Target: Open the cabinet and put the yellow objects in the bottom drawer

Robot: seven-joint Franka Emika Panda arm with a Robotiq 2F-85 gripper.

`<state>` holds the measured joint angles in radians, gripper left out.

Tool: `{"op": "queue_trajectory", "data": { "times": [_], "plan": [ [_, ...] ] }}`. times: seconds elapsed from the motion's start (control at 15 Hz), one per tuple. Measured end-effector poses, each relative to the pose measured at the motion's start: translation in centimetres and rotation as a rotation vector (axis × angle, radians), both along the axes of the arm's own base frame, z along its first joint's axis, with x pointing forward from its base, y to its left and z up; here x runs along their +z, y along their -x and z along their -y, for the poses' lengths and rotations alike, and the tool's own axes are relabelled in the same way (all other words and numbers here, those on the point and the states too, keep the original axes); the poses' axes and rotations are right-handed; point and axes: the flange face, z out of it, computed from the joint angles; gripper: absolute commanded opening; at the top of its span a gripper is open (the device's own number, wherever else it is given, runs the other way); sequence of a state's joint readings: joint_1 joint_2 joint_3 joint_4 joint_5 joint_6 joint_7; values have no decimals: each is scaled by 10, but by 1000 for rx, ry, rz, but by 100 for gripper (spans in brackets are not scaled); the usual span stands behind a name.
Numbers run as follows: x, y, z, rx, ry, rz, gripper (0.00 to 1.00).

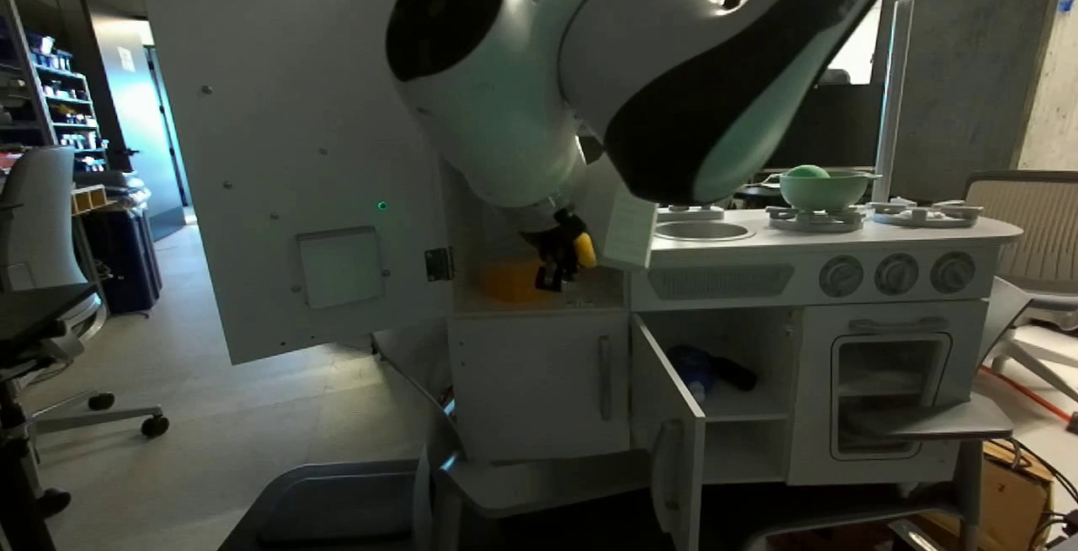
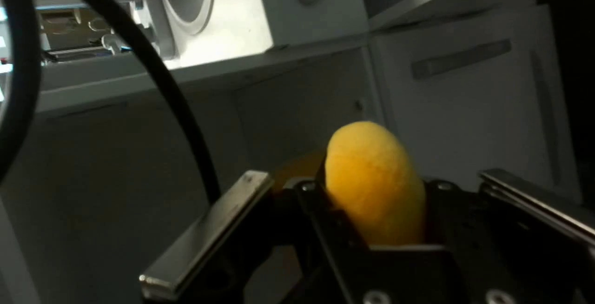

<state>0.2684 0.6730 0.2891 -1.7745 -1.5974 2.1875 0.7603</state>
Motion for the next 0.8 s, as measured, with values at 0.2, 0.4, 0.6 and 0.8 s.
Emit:
{"op": "queue_trajectory", "data": {
  "times": [0.2,0.4,0.6,0.8],
  "plan": [
    [3,-40,-11,-21,-10,47,6],
    [-16,-65,-21,-40,12,67,6],
    [-41,-83,-27,-54,44,81,6],
    [-51,-105,-30,-76,66,113,6]
  ]
}}
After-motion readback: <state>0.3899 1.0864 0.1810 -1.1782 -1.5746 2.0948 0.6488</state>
